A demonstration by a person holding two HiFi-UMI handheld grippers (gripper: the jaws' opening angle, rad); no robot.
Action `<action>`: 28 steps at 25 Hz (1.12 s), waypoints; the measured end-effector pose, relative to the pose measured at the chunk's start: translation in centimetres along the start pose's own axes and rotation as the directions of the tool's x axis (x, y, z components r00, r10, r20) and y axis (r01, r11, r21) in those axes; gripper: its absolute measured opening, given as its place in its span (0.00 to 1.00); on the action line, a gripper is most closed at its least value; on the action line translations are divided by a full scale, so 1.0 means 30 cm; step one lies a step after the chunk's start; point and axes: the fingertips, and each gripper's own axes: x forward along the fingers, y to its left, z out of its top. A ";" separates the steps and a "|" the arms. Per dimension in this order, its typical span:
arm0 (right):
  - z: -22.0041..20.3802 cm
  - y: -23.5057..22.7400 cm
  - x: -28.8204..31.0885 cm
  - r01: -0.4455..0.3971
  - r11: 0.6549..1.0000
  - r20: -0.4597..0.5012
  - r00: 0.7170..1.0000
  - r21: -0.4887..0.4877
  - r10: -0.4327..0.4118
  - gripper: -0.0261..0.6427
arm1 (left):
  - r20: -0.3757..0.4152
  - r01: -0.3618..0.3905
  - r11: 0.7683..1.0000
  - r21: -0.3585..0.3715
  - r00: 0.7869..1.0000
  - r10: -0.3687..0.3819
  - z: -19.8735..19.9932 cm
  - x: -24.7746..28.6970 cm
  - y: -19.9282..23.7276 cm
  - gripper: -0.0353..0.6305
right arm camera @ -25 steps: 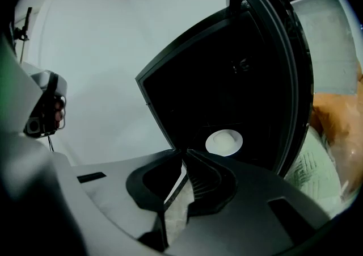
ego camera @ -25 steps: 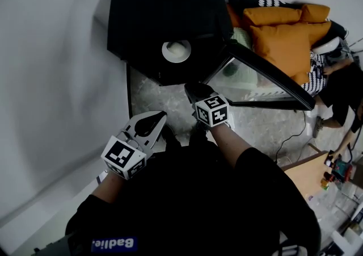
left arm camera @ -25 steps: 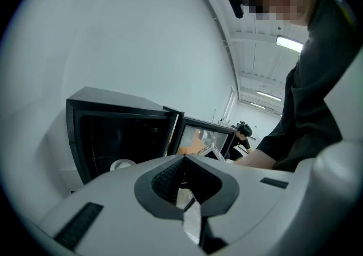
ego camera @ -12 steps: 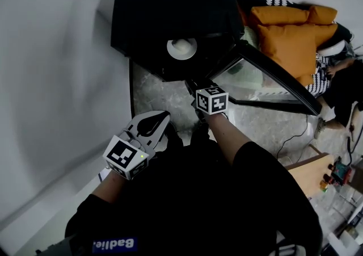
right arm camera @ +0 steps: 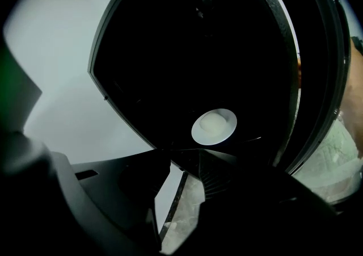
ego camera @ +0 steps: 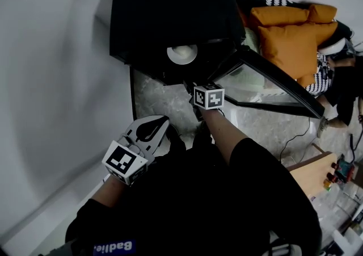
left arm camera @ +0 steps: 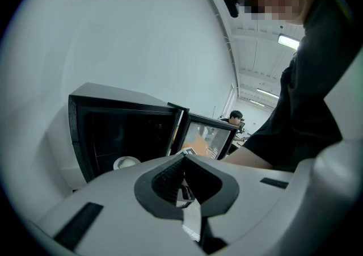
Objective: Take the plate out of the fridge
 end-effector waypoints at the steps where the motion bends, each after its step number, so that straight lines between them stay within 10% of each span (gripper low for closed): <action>1: 0.000 -0.009 0.012 0.005 1.000 0.000 1.000 0.013 -0.005 0.25 | -0.003 -0.001 1.000 0.001 1.000 0.001 -0.001 0.002 0.005 0.06; 15: -0.017 -0.118 0.155 0.045 0.949 0.032 0.998 0.312 -0.058 0.32 | -0.038 -0.015 1.000 -0.008 0.999 0.015 -0.044 -0.029 0.062 0.06; 28: -0.010 -0.221 0.270 0.012 0.774 0.142 0.981 0.634 -0.132 0.34 | -0.092 -0.014 1.000 -0.021 0.996 0.012 -0.127 -0.029 0.091 0.06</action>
